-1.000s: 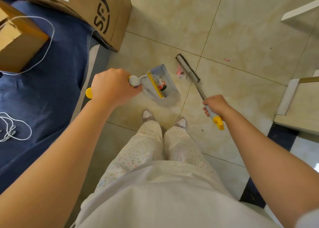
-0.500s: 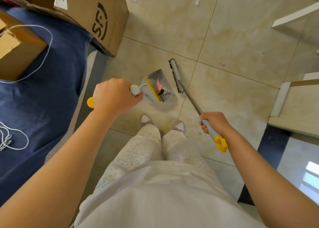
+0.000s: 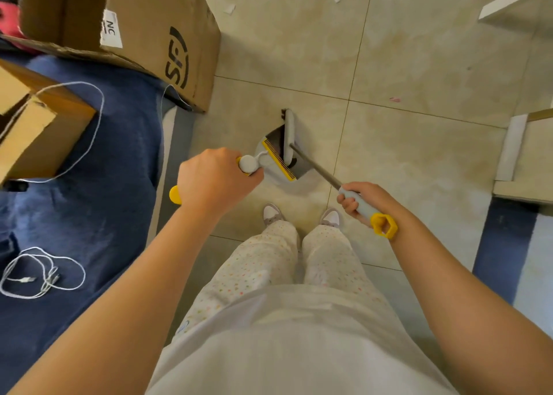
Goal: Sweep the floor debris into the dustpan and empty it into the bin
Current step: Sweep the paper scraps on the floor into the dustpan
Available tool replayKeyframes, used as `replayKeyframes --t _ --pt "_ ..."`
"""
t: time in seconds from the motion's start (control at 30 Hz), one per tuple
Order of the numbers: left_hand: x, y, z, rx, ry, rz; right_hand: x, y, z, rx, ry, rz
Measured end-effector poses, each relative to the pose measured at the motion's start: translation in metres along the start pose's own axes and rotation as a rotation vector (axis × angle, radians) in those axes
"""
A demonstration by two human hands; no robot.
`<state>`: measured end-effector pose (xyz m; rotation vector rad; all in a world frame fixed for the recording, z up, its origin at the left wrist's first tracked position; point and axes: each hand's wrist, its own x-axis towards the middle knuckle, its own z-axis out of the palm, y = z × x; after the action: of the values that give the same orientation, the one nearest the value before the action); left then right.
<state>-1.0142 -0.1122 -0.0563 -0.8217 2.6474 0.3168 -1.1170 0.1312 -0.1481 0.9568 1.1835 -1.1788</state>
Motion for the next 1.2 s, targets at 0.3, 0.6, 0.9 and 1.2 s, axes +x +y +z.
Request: replayKeyframes --t 0.3,0.6,0.9,1.2 --pt "0.016 -0.006 -0.011 0.038 0.024 0.092 -0.042 0.018 -0.011 -0.196 0.275 -0.327" --pt "0.052 0.051 -0.021 -0.011 0.055 0.123 -0.052 -0.031 -0.068 -0.247 0.408 -0.39" --pt "0.114 0.16 -0.03 -0.039 0.049 0.112 -0.046 -0.136 -0.151 -0.153 0.467 -0.405" --pt "0.175 0.27 -0.039 0.095 -0.022 0.166 -0.032 -0.249 -0.222 -0.23 0.503 -0.393"
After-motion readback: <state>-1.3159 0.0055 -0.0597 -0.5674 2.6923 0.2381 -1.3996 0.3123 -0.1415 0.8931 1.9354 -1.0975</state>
